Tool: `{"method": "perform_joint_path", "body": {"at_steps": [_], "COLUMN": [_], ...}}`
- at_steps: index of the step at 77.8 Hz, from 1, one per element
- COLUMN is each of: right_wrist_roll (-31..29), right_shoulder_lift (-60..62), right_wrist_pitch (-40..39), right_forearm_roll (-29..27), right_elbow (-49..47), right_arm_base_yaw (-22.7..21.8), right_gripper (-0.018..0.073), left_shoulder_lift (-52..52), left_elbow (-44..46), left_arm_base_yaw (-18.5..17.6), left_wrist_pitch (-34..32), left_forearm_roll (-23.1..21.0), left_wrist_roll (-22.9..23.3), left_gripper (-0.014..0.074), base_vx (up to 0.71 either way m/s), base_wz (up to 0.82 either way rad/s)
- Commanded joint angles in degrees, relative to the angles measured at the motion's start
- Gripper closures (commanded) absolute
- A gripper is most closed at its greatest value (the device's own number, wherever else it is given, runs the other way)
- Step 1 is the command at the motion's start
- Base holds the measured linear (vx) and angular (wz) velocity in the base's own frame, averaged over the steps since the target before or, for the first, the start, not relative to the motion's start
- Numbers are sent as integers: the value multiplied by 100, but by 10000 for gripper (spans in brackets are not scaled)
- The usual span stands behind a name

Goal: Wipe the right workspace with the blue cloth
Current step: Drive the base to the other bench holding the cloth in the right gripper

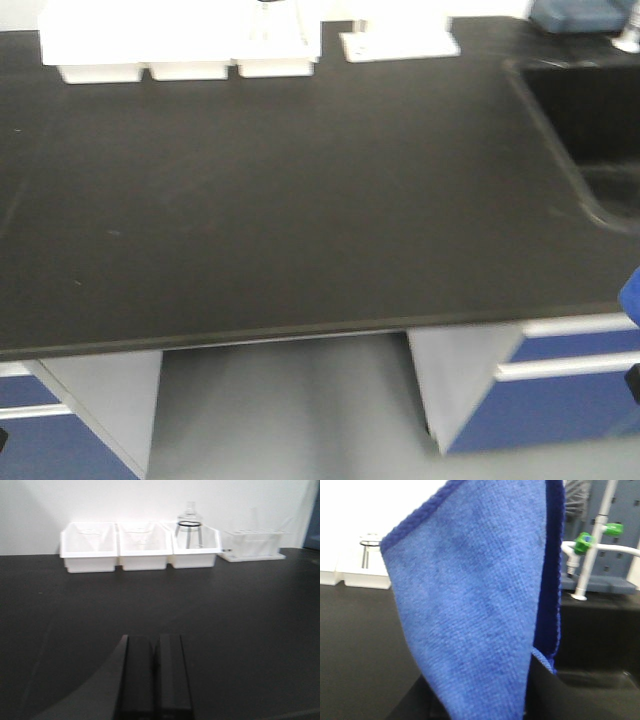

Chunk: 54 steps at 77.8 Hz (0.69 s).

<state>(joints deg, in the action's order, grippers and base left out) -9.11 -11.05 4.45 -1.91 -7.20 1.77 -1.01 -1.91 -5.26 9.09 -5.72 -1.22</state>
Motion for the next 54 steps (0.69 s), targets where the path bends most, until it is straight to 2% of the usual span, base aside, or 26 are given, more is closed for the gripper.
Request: {"method": "perform_joint_path", "body": {"at_steps": [1, 54], "right_wrist_roll": [-28, -28], "right_shoulder_lift": [-73, -73], "right_wrist_pitch": [-550, -550], "right_forearm_roll": [17, 17], "right_elbow": [-167, -167], "right_arm_base_yaw": [-31, -31], "right_gripper": [559, 559], "left_shoulder_lift": [-53, -53], "left_elbow": [142, 142], "left_arm_base_yaw": [3, 3], "left_wrist_pitch": [-480, -480], "left_forearm_roll": [-23, -23], "left_wrist_roll": [-3, -3], "left_gripper": [603, 603], "base_vx": [-27, -29], "base_wz": [-41, -46]}}
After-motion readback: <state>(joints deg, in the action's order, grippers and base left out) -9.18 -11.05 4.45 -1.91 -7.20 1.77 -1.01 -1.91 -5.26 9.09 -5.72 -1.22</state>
